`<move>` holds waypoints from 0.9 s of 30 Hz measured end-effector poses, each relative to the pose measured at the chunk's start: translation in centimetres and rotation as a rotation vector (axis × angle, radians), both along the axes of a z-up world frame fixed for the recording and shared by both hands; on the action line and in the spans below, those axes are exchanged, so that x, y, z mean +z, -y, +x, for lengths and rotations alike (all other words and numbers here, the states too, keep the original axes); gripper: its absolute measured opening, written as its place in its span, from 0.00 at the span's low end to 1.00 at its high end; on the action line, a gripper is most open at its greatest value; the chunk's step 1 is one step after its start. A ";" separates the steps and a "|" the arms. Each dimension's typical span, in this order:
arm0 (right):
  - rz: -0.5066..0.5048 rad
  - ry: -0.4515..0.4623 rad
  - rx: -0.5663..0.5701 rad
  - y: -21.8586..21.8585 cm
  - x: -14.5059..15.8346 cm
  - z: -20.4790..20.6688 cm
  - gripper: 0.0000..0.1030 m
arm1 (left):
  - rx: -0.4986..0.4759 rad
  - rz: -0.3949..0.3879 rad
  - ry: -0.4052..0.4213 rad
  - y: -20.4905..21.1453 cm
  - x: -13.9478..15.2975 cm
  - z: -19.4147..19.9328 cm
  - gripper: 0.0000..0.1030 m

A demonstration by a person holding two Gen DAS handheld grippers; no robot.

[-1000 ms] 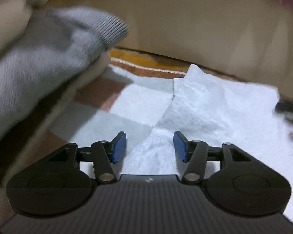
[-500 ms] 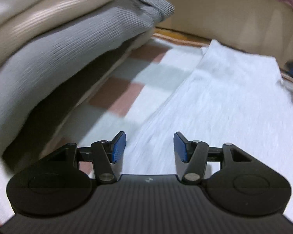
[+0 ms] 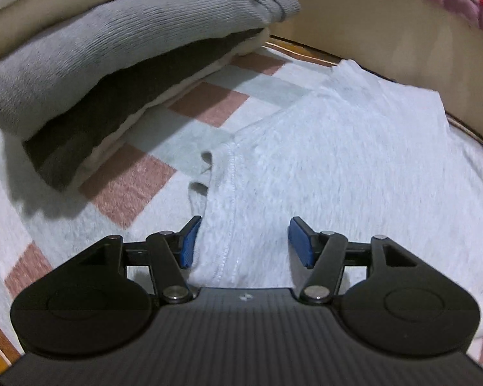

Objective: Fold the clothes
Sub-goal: 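Open both grippers and move them over the folded grey sweatshirt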

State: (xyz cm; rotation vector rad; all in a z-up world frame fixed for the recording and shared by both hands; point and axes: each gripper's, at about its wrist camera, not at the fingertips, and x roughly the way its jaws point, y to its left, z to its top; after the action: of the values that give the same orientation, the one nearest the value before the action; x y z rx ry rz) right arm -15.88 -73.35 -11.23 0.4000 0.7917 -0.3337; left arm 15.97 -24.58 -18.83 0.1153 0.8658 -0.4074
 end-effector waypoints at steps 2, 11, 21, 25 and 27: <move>-0.017 0.000 -0.057 1.0 -0.8 -3.2 0.49 | 0.008 -0.004 0.001 0.1 0.1 -0.1 0.56; -0.021 0.024 -0.191 3.8 -5.4 -6.1 0.53 | 0.025 -0.050 0.018 -0.3 -0.2 -0.4 0.56; -0.142 0.039 -0.169 6.2 -9.4 -0.4 0.53 | 0.010 -0.040 0.025 -0.3 -0.2 -0.3 0.56; -0.230 0.082 -0.119 4.9 -9.0 -0.5 0.02 | 0.004 -0.028 0.025 -0.2 -0.1 -0.3 0.56; -0.269 0.122 -0.197 4.9 -7.4 -1.7 0.01 | 0.007 -0.031 0.018 -0.3 -0.1 -0.2 0.56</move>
State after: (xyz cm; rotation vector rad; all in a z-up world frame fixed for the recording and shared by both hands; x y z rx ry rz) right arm -17.60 -78.24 -18.67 0.2425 0.5788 -0.5875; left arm 15.79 -24.26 -18.91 0.0868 0.8414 -0.4122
